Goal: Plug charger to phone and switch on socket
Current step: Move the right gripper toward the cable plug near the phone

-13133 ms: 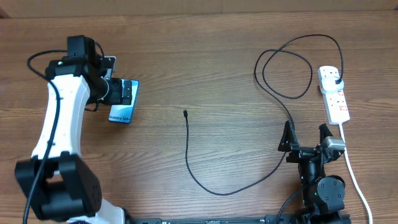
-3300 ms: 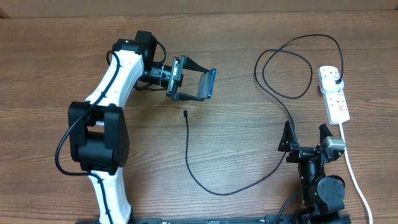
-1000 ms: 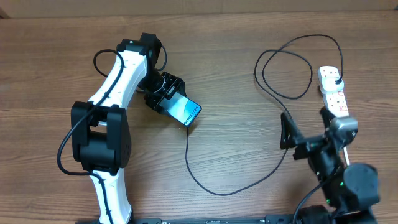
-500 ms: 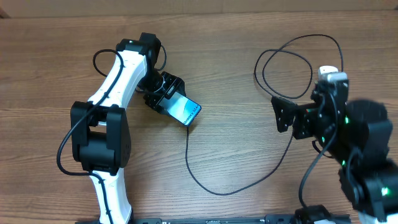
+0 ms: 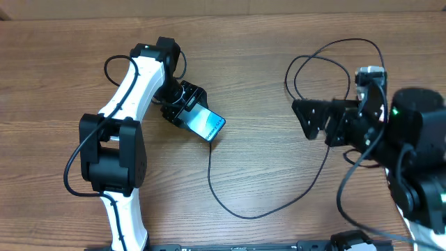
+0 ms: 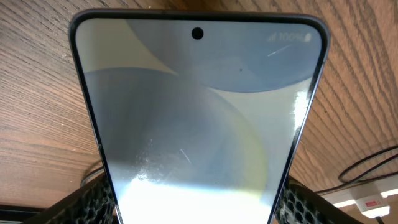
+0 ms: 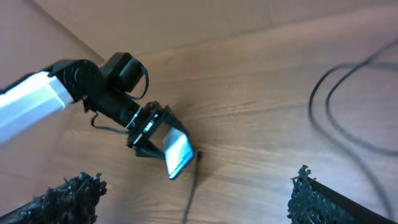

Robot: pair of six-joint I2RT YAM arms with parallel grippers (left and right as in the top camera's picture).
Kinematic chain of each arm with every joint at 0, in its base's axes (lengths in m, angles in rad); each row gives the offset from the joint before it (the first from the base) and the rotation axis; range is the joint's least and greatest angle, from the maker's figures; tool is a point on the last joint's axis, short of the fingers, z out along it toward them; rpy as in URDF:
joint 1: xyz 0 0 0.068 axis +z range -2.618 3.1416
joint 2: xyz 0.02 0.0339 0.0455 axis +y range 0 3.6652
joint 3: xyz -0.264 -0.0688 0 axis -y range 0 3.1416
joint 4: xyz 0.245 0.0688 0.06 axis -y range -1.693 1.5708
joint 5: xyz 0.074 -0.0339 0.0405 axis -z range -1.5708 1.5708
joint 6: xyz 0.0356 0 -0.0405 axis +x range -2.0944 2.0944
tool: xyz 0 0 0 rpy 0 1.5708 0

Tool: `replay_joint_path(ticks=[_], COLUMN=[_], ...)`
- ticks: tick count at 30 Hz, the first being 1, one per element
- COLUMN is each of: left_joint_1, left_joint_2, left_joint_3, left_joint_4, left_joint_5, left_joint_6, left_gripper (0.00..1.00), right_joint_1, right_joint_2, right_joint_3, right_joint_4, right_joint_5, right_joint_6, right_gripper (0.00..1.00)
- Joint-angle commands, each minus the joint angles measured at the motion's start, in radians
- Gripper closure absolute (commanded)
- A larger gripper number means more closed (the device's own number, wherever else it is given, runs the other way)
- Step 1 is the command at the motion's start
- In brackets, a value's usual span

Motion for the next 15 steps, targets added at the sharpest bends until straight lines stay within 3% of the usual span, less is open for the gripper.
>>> replay_joint_path(ticks=[1,6,10,15], left_joint_1=[-0.008,-0.008,-0.012,-0.014], left_joint_2=[-0.006,-0.006,-0.006,-0.006], left_joint_3=[0.027,0.027,0.027,0.027], left_joint_4=[-0.003,-0.003,-0.003,0.001], left_joint_5=[0.030,0.031,0.047,0.076], left_joint_6=[0.016,0.014,0.002,-0.016], left_gripper=[0.45,0.46,0.45,0.45], right_joint_1=[0.005,0.016,0.067,0.163], right_joint_2=[0.081,0.214,0.301,0.370], right_joint_3=[0.012,0.011,0.011,-0.002], right_joint_4=[0.004,-0.010,-0.013,0.002], right_joint_5=[-0.113,-0.160,-0.149,0.021], right_joint_6=[0.110,0.253,0.257,0.362], right_gripper=[0.00,0.08,0.08,0.13])
